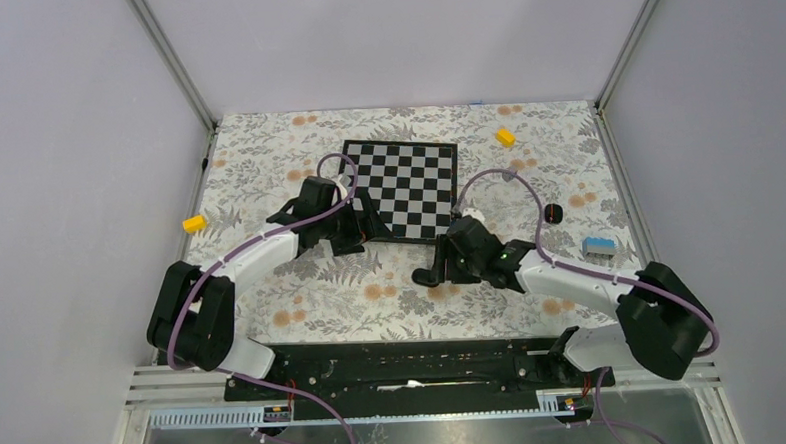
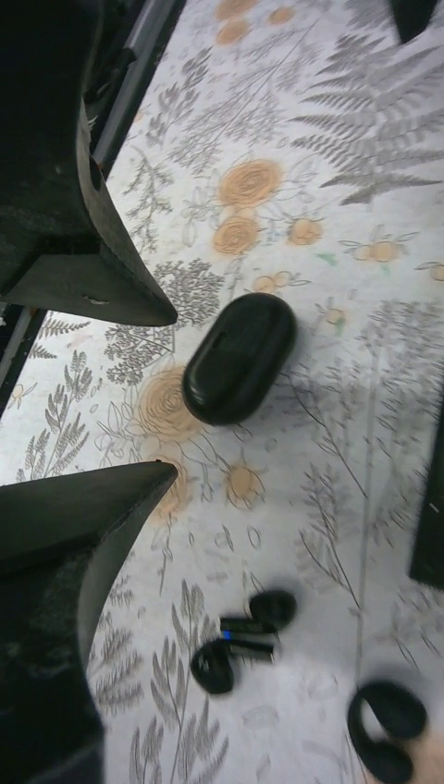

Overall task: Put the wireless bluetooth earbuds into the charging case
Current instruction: Pick up the charging case from the center of the board.

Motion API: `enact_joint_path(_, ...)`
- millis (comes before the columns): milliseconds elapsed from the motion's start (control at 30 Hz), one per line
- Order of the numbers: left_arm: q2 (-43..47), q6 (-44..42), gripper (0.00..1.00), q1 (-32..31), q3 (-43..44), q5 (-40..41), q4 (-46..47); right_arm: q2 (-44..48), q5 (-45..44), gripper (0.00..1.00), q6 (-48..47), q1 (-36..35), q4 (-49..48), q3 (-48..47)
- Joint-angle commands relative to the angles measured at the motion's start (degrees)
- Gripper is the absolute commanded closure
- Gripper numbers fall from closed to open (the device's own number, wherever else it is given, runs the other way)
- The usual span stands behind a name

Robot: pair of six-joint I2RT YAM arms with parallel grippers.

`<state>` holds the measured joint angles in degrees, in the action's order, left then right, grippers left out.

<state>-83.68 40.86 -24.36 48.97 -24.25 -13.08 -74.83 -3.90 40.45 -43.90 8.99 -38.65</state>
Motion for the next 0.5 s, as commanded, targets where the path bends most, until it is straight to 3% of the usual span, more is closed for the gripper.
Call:
enact_joint_path(0,0.1,0.62,0.01,-0.25,-0.63,-0.99,2.64,-3.47,0.93,0.37,0.87,-3.55,-1.02,-2.24)
enact_joint_path(200,-0.26,0.34,0.01,-0.34,-0.54,-2.65,2.82,-7.15,3.18,0.42,-4.46,-5.4,0.9,-3.12)
enact_joint_path(300,-1.5,2.47,0.01,-1.34,-0.82,-6.13,7.65,-8.73,2.55,0.56,-5.97,-6.35,1.28,-3.21)
enact_joint_path(467,-6.14,8.31,0.04,-2.09,-0.24,-11.11,14.14,-10.97,-5.39,0.57,-5.5,-6.37,1.18,-3.91)
